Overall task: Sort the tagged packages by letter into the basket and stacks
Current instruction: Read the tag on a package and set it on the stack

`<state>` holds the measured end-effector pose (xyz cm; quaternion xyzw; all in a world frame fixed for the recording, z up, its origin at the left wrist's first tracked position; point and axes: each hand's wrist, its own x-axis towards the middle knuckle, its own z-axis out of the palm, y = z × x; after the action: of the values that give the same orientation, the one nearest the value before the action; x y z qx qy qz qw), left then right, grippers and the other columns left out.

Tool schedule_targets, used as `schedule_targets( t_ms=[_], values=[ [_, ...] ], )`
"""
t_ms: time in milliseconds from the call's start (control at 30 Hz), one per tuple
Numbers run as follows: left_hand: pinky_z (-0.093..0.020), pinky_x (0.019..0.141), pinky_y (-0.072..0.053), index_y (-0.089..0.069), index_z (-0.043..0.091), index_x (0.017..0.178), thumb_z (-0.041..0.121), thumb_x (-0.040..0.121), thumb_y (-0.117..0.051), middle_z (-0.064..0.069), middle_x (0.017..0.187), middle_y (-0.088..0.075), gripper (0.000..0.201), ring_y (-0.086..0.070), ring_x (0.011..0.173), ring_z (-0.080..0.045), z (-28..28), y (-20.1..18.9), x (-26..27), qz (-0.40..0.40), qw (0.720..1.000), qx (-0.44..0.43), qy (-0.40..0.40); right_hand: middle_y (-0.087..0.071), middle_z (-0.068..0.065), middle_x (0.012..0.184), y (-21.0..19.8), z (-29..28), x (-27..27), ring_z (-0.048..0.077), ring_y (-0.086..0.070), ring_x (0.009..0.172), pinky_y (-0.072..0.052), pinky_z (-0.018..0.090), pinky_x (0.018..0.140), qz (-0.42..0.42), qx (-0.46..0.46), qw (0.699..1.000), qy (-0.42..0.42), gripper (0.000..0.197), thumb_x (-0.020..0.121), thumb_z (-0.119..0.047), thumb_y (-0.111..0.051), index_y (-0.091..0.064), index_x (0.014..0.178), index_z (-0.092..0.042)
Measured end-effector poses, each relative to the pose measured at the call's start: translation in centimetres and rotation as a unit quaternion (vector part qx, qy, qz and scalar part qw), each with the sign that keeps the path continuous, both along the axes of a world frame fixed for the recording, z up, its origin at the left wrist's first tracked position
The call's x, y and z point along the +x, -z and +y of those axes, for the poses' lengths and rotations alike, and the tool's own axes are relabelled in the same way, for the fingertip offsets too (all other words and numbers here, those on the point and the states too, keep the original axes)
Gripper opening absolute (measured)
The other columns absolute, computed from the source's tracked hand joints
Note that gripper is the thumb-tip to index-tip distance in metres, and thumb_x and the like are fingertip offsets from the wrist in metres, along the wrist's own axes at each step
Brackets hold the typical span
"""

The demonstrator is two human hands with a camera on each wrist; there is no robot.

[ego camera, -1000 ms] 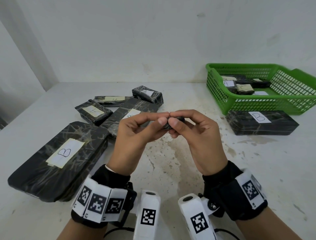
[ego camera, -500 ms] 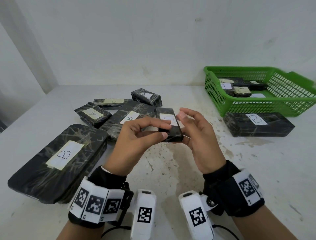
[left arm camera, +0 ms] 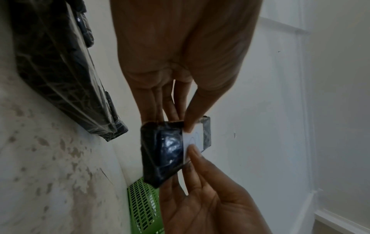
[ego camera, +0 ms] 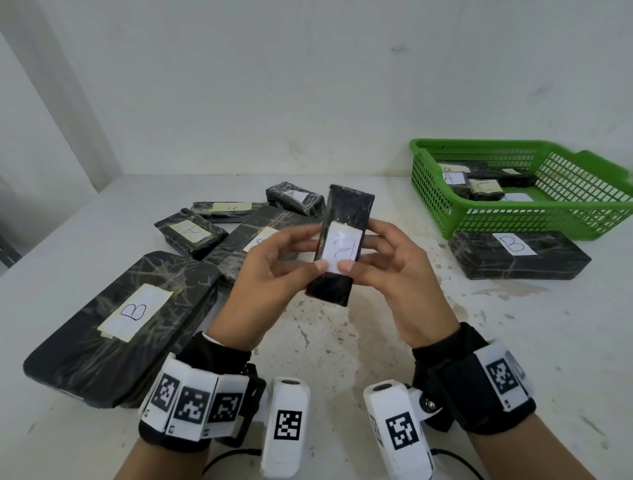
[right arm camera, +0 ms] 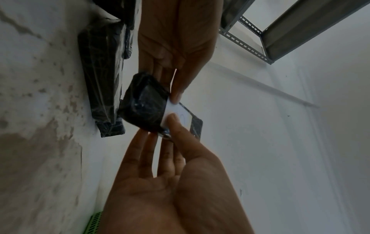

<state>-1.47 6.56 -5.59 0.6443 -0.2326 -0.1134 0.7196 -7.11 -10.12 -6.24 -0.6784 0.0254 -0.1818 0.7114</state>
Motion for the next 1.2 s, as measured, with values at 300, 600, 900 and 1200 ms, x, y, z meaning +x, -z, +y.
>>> schedule_targets(
  t_ms=[300,600,900,1200],
  values=[
    [-0.022,0.075,-0.056,-0.067,0.012,0.106,-0.012,0.086,-0.064,-0.005,0.103,-0.074,0.032,-0.072,0.095,-0.017,0.0,0.2,0.1,-0.028,0.999,-0.016,-0.003,-0.069,-0.006,0.087,-0.6,0.3,-0.4,0.01,-0.05,0.045,-0.051,0.026,0.048,-0.045,0.018,0.999,-0.001,0.014,0.092,-0.018,-0.062,-0.067,0.104,-0.017],
    [-0.033,0.096,-0.054,-0.06,0.028,0.129,0.03,0.093,-0.059,0.008,0.126,-0.067,0.036,-0.062,0.119,-0.012,-0.3,-0.1,-0.5,-0.05,0.996,-0.069,0.028,-0.068,0.017,0.115,0.3,0.6,-0.1,0.028,-0.073,0.096,-0.057,0.033,0.088,-0.063,0.022,0.997,-0.024,0.023,0.092,0.0,-0.062,-0.062,0.114,0.003],
    [-0.044,0.098,-0.054,-0.07,0.006,0.114,0.018,0.087,-0.068,-0.008,0.103,-0.076,0.029,-0.069,0.107,-0.029,-0.6,0.2,-0.9,-0.043,0.995,-0.091,-0.016,-0.073,0.007,0.107,0.2,1.1,0.0,0.018,-0.07,0.093,-0.055,0.031,0.083,-0.078,0.038,0.996,-0.024,0.031,0.089,-0.032,-0.063,-0.071,0.113,-0.014],
    [-0.035,0.088,-0.057,-0.072,0.003,0.107,0.019,0.086,-0.062,-0.014,0.104,-0.075,0.028,-0.071,0.101,-0.023,-1.2,0.9,-0.6,-0.017,0.994,-0.106,-0.028,-0.073,0.005,0.097,0.4,0.7,0.1,0.016,-0.066,0.086,-0.051,0.029,0.08,-0.087,0.006,0.996,-0.02,0.031,0.082,-0.044,-0.063,-0.076,0.097,-0.019]
  ],
)
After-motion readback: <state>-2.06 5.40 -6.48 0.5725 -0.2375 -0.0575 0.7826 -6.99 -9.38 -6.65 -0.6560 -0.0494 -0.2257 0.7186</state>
